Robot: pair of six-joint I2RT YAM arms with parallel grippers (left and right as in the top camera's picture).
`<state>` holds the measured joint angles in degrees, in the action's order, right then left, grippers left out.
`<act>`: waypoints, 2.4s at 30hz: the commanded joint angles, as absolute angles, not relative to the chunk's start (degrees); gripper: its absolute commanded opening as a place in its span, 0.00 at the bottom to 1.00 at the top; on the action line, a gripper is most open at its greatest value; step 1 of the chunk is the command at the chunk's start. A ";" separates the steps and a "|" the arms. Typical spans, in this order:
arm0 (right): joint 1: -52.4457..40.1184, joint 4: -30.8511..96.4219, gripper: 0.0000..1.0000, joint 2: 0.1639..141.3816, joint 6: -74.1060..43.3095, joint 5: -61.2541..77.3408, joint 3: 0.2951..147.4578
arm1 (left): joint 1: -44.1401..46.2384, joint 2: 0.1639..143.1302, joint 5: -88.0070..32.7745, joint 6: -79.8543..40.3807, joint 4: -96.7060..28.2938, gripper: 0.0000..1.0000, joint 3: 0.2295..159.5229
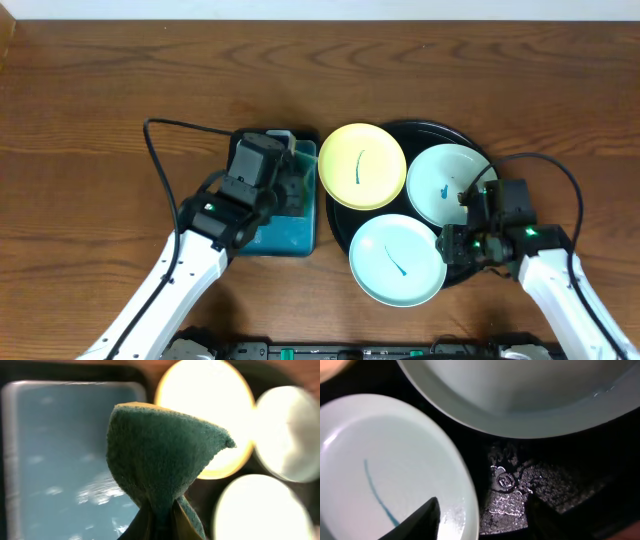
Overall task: Clean dirty plates on tray and stack at the side
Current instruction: 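Carry the sponge with the left gripper toward the plates on the tray, then scrub the front pale green plate with the sponge in the left gripper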
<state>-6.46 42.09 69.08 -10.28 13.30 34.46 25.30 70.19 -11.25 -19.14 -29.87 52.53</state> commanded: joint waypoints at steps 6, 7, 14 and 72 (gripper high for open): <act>-6.11 38.09 0.42 77.08 -10.90 16.49 34.70 | 29.80 72.40 -23.59 -25.15 -24.80 0.07 54.08; -6.11 37.58 0.41 77.69 -10.90 17.23 34.70 | 30.83 72.90 -23.59 -25.65 -24.21 0.08 54.08; -6.11 35.75 0.08 81.47 -10.92 18.06 34.70 | 41.39 79.35 -23.49 -30.35 -19.14 0.07 54.08; -6.11 32.75 0.01 81.67 -10.87 18.09 34.70 | 52.82 89.49 0.36 -55.16 -17.34 0.07 54.13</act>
